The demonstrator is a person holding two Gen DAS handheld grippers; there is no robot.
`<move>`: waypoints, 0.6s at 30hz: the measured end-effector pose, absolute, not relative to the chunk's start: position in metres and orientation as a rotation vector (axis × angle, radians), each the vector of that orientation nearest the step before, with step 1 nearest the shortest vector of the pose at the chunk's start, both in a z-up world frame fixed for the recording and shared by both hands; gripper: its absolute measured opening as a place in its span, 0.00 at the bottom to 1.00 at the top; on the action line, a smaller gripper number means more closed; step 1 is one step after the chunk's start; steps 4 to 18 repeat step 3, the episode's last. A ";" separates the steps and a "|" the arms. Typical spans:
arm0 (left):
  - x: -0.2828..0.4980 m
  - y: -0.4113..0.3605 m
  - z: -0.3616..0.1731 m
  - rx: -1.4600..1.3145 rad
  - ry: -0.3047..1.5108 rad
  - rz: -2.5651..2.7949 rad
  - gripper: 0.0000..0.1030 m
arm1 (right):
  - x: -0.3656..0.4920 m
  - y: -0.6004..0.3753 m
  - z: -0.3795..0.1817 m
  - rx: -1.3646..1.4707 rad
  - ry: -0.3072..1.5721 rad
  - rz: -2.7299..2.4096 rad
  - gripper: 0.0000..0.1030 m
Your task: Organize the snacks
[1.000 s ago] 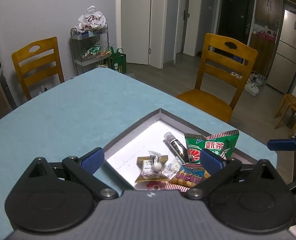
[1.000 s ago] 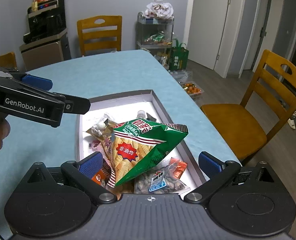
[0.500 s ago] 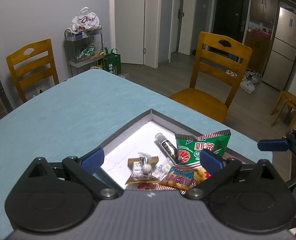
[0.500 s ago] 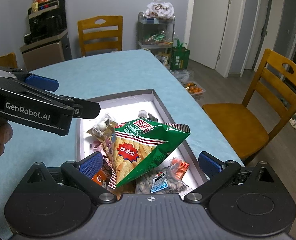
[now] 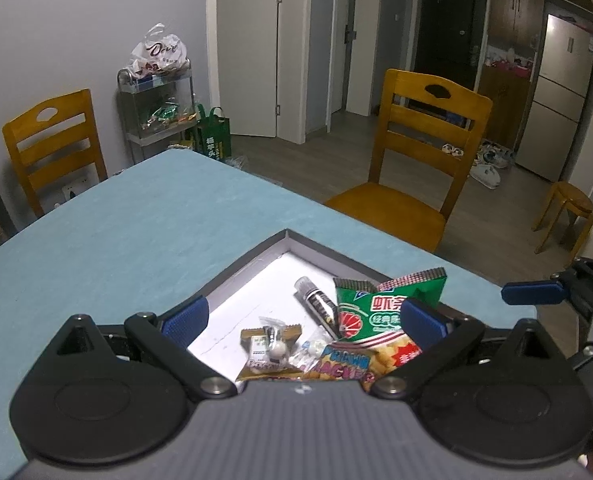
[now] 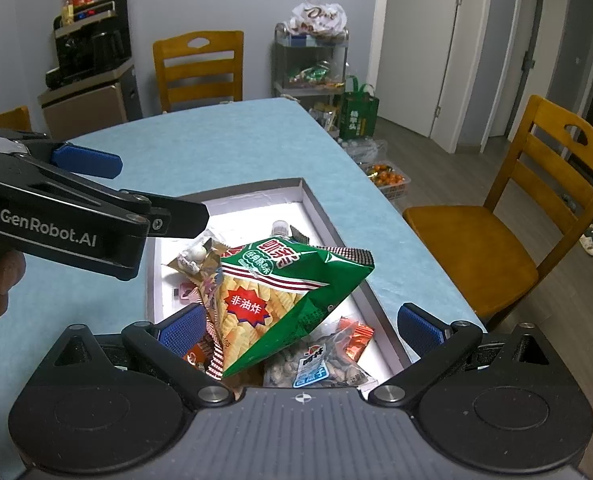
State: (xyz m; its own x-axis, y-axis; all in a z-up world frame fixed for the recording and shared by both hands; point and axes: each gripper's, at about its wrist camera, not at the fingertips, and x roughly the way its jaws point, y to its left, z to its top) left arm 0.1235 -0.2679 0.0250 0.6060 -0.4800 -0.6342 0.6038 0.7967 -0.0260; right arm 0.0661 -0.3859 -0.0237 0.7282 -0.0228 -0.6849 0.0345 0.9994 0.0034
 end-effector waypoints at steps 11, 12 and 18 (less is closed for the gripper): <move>0.124 -0.270 0.023 0.202 0.689 -0.627 1.00 | 0.067 -0.388 -0.025 0.020 0.756 -0.031 1.00; 0.124 -0.270 0.023 0.202 0.689 -0.627 1.00 | 0.067 -0.388 -0.025 0.020 0.756 -0.031 1.00; 0.124 -0.270 0.023 0.202 0.689 -0.627 1.00 | 0.067 -0.388 -0.025 0.020 0.756 -0.031 1.00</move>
